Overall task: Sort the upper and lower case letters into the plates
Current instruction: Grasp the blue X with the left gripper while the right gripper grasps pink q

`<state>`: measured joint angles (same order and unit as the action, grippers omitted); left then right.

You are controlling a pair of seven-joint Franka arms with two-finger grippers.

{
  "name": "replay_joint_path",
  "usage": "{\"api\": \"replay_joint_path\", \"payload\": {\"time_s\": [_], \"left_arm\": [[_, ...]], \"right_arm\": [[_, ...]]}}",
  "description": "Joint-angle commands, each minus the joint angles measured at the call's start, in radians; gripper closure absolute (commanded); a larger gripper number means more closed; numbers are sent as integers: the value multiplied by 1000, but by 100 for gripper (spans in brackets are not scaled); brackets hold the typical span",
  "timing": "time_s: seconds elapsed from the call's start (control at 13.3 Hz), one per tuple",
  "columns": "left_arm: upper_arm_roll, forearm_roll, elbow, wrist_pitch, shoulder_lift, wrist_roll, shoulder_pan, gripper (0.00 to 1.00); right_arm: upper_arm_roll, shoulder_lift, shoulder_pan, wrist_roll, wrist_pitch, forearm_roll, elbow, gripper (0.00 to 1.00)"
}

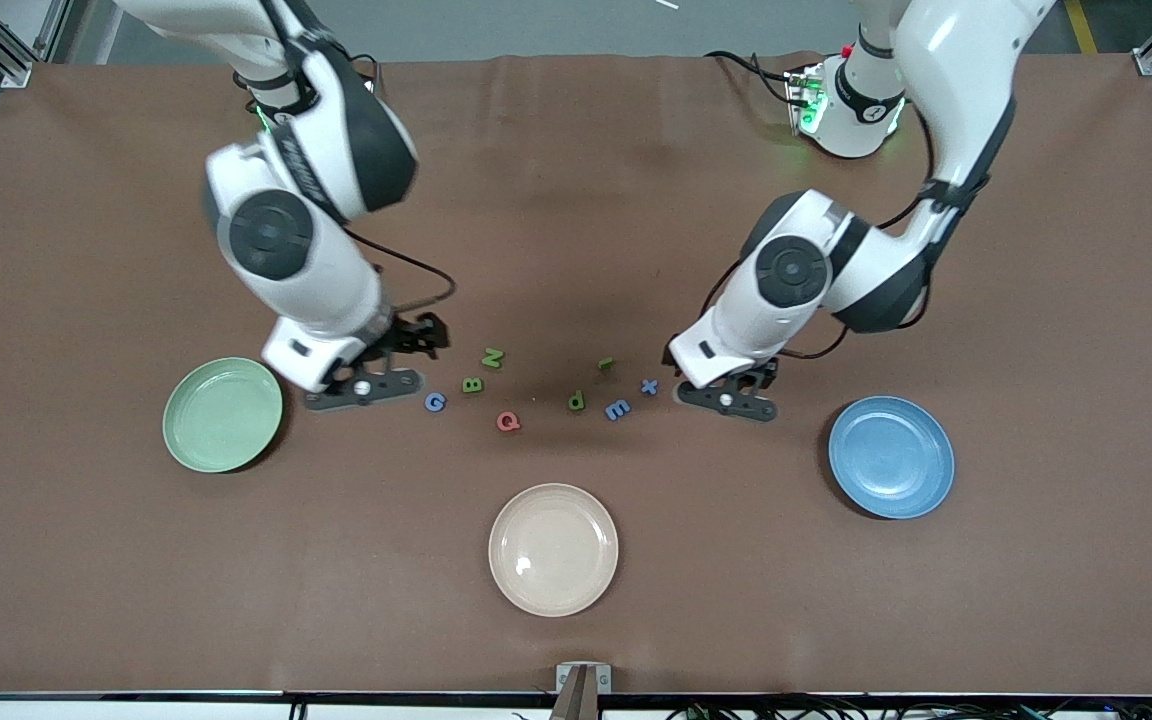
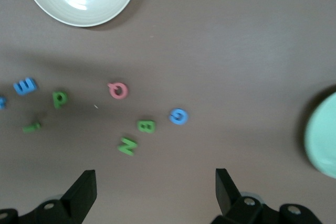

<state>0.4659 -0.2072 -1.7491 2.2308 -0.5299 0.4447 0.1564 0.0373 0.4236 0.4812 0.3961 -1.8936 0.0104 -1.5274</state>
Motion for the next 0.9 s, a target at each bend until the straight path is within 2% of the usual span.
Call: {"api": "replay_joint_path", "payload": {"time_s": [0.0,0.3,0.6,0.83], "left_arm": [[-4,-111,48,9,-83,123,67,10],[-6,-149,80,12,-171,144,83,21],[-7,-144,117,12,-228,151,117,33],[-7,-147,122,13,-251,163,117,37]], "right_arm": [[-11,55,72,171,-121,14,-54,0],[-11,157,103,251,-353,16,-126,0],[-13,224,105,277,-427,13,-119,2],[-13,259,99,279,-485,13,-108,2]]}}
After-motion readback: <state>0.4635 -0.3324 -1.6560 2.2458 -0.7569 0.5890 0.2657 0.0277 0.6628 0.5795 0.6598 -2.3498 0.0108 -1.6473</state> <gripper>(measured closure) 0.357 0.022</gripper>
